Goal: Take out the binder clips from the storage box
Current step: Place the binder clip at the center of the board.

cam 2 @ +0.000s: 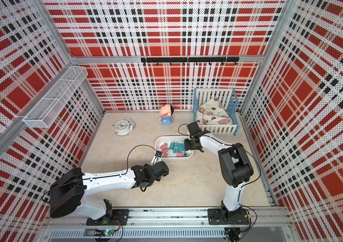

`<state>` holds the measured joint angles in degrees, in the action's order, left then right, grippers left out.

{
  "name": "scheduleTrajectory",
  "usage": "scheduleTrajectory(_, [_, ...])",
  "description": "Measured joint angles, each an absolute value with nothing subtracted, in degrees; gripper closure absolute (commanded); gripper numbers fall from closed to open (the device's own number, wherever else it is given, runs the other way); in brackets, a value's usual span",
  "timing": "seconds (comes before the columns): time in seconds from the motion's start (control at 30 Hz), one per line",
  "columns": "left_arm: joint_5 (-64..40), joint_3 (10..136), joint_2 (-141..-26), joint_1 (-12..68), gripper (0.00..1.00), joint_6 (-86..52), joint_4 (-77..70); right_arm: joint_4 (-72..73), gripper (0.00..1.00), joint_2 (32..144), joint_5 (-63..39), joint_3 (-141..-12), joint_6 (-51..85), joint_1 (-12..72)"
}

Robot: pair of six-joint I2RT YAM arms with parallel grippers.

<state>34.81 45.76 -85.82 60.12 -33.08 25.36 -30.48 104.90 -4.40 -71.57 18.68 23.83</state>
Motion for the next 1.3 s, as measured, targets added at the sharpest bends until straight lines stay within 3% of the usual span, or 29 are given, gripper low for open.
scheduleTrajectory(0.5, [36.84,49.17,-92.6,58.61,1.0,-30.55,25.58,-30.17,0.41,104.9,-4.78,-70.87,18.7,23.83])
scheduleTrajectory(0.87, [36.88,50.13,-93.6,59.35,0.8,-29.78,25.58,-30.15,0.4,104.9,-4.93,-70.87,18.68,23.83])
scheduleTrajectory(1.3, [36.38,51.83,-93.6,59.68,0.69,-28.58,25.85,-30.13,0.4,105.49,-5.32,-70.87,18.7,23.83])
